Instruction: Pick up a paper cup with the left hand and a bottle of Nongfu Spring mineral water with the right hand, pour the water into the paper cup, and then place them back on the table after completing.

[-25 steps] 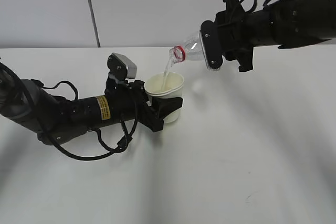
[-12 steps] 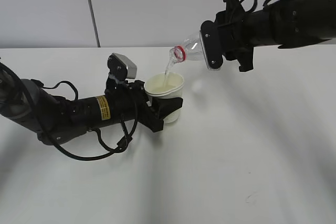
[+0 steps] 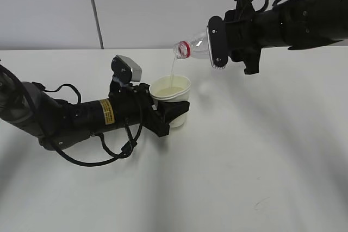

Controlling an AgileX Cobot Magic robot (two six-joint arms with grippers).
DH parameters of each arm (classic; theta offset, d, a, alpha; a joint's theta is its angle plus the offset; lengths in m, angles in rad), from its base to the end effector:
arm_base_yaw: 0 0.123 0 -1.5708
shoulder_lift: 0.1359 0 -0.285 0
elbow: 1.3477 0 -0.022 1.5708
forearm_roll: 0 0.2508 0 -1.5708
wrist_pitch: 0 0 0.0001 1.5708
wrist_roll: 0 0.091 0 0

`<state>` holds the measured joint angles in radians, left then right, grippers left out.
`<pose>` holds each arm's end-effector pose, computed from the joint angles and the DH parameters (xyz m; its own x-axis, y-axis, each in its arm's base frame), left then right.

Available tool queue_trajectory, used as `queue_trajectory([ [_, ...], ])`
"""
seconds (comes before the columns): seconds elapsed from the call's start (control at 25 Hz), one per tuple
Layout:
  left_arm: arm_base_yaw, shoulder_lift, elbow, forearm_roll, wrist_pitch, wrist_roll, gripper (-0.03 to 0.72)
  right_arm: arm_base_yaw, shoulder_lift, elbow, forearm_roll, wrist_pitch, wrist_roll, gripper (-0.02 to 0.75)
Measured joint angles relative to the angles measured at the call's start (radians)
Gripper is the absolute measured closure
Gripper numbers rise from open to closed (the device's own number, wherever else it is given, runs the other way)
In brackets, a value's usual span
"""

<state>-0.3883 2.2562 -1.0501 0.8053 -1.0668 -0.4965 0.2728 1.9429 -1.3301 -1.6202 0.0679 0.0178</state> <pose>0.3548 -0.2072 0.0856 -0.2288 0.0678 -0.9711 0.8572 0.4868 -0.1680 0.4305 0.1139 0.2199 0.2274 -0.9719 0.0613 -0.4734 -0.1653 -0.8652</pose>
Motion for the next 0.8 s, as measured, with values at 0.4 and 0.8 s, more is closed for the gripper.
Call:
queue_trajectory([
  [0.4, 0.0, 0.0, 0.0, -0.028, 0.002, 0.0, 0.29, 0.0, 0.0, -0.002, 0.0, -0.02, 0.082, 0.309],
  [0.8, 0.0, 0.0, 0.0, -0.035, 0.003, 0.0, 0.29, 0.0, 0.0, -0.002, 0.0, -0.022, 0.356, 0.309],
])
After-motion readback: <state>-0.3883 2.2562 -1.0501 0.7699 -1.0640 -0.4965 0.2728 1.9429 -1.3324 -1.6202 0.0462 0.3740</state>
